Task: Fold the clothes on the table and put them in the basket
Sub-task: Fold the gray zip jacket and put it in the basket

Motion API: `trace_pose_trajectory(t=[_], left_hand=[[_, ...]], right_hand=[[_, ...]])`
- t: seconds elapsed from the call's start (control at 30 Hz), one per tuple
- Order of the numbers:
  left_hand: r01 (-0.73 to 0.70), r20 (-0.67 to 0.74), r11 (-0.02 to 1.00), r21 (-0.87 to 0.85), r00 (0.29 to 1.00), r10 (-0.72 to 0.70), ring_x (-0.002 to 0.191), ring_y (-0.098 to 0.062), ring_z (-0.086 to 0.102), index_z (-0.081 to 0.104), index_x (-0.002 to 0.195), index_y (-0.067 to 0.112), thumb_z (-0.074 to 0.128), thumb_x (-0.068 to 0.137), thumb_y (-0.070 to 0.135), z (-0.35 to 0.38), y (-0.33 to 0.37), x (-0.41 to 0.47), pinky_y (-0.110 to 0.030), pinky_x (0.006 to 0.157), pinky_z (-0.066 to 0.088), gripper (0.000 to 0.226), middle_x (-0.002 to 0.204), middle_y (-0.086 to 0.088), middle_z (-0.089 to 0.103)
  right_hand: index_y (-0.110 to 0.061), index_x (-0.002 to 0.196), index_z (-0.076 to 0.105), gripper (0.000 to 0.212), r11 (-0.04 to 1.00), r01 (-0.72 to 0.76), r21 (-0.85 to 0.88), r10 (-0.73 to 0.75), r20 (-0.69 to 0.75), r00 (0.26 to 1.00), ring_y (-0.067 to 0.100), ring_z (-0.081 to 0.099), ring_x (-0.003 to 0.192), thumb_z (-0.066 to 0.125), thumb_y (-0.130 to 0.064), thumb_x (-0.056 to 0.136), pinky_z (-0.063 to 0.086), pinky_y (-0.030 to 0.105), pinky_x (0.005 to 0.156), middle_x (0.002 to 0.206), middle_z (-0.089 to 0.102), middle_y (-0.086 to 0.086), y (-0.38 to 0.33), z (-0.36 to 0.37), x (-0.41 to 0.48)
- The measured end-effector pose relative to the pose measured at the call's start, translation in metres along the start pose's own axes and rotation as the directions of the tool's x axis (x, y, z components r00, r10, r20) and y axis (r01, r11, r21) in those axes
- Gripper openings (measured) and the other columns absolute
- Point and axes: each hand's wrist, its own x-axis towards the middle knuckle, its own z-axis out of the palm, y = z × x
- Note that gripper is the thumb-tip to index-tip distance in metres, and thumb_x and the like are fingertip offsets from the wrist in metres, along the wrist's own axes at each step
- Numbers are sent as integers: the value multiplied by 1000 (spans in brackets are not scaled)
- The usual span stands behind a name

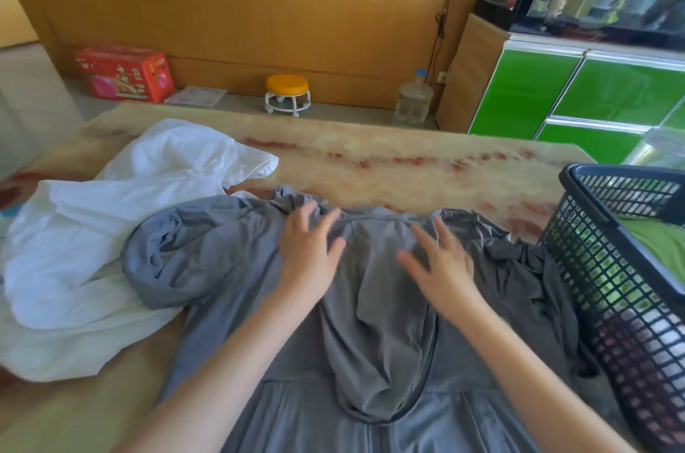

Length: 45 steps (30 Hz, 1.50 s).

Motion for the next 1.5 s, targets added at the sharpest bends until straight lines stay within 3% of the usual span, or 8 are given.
trace_pose_trajectory(t=[0.13,0.27,0.37,0.47,0.67,1.07,1.33,1.5], left_hand=[[-258,494,952,162,857,148,144,-8,-16,6,150,38,31,98,52,-8,-1,-62,-42,115,-16,60,156,13,-6],[-356,560,870,342,821,115,139,-7,-27,-9,147,41,19,95,62,1,-12,-78,-44,112,-24,63,156,7,-22],[-317,592,904,287,800,93,142,-7,-21,2,149,41,19,93,63,-5,-7,-72,-44,112,-22,62,158,7,-14],[-135,408,985,109,909,80,145,-9,10,30,146,36,36,97,50,-35,-10,-60,-38,118,-2,50,158,6,17],[58,-117,998,28,992,-54,127,-22,45,61,125,15,58,93,23,-117,-69,-23,-29,104,29,34,135,-6,52],[222,-8,913,343,972,-233,118,-27,53,55,128,15,60,91,31,-121,-139,50,-35,96,40,41,127,-8,59],[108,-308,857,-503,904,-295,79,-4,62,71,86,18,69,84,14,-156,-97,15,-8,69,44,5,84,9,70],[-15,-40,858,-513,999,-7,78,2,63,74,81,21,73,76,3,-131,-46,-42,-9,75,44,18,81,9,71]], right_hand=[[-50,143,-15,91,969,231,-82,-191,339,921,-1,-26,139,6,-93,66,-26,17,106,147,-23,-30,1,21,-84],[-31,152,8,85,902,250,-353,-97,397,913,19,19,144,10,-82,84,2,35,111,153,31,-10,7,39,-105],[-48,142,-20,108,931,261,-254,-149,390,909,12,-14,145,-14,-97,45,-29,31,106,154,-19,-18,-3,25,-93],[-44,149,7,133,972,156,-176,-86,351,933,8,-2,147,-17,-99,30,-17,38,115,158,-9,-16,-17,9,-80],[-37,142,36,57,991,121,63,-130,171,977,5,24,141,41,-59,90,-2,35,119,154,27,-14,-70,4,-55],[-31,121,60,26,966,142,215,-164,85,983,-11,47,61,53,-30,96,12,33,119,65,56,-11,-115,21,-33],[-30,110,67,20,905,86,417,-100,12,995,10,65,73,56,-24,95,49,21,73,98,70,-11,-119,17,-28],[-19,97,69,17,695,-45,717,10,53,999,5,64,73,53,-24,96,47,24,64,91,72,-4,-142,32,-3]])
